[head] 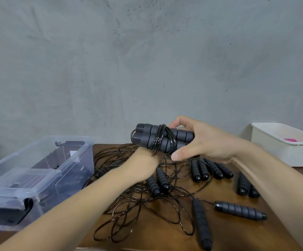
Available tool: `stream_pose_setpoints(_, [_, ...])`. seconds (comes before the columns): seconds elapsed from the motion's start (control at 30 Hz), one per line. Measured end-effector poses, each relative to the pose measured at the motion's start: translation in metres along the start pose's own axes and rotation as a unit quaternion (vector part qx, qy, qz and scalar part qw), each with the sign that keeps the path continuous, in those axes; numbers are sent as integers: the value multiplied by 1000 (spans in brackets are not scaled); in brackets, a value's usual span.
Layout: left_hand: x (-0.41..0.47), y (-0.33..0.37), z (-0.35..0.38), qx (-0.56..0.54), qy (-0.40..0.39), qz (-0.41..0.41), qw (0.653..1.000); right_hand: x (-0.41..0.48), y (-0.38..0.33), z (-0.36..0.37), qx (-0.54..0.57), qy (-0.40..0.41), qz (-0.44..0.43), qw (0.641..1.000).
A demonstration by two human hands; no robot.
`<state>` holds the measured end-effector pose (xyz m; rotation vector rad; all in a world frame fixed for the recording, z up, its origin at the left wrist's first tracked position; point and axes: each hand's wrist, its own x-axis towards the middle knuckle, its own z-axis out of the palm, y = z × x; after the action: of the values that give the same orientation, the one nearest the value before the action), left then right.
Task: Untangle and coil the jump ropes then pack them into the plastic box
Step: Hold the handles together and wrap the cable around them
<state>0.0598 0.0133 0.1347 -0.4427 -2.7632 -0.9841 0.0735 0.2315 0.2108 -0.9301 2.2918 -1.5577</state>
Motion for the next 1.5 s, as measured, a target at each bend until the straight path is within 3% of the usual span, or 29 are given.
stream_pose_setpoints(0.13, [-12, 6, 3, -40, -15, 77, 996, 6, 1, -1, -9, 81, 6, 997])
stream_pose_setpoints(0.33, [-23, 4, -21, 85, -53, 116, 988, 14, 18, -15, -155, 147, 43, 976])
stream_pose_setpoints(0.43, [-20, 8, -47, 188, -49, 142, 971, 19, 28, -14, -292, 130, 66, 945])
stream_pose_setpoints(0.53, [-13, 9, -70, 281, -24, 174, 944, 18, 30, -6, -352, 48, 107, 929])
stream_pose_setpoints(0.8, [5, -7, -81, 167, -11, 261, 951, 5, 7, 9, -164, -160, 102, 968])
stream_pose_setpoints(0.93, [2, -6, -77, 34, -14, 281, 959, -1, 0, 13, -86, -199, 74, 973])
stream_pose_setpoints(1.03, [4, -14, -65, -33, -19, 234, 972, -7, -6, 9, -39, -212, 47, 975])
stream_pose_setpoints(1.2, [-5, -46, -32, -18, -26, 57, 998, -7, -8, 6, 80, -143, -13, 986])
stream_pose_setpoints(1.3, [-21, -23, -13, -51, 67, 137, 987, -2, -8, 8, 120, -41, -47, 991])
stream_pose_setpoints(1.4, [-33, -18, 4, -39, 0, 137, 990, 5, -13, 4, 108, 71, -70, 989])
stream_pose_setpoints(1.5, [-41, -12, 12, -11, -48, 129, 990, 11, -5, -3, -19, 122, -44, 991])
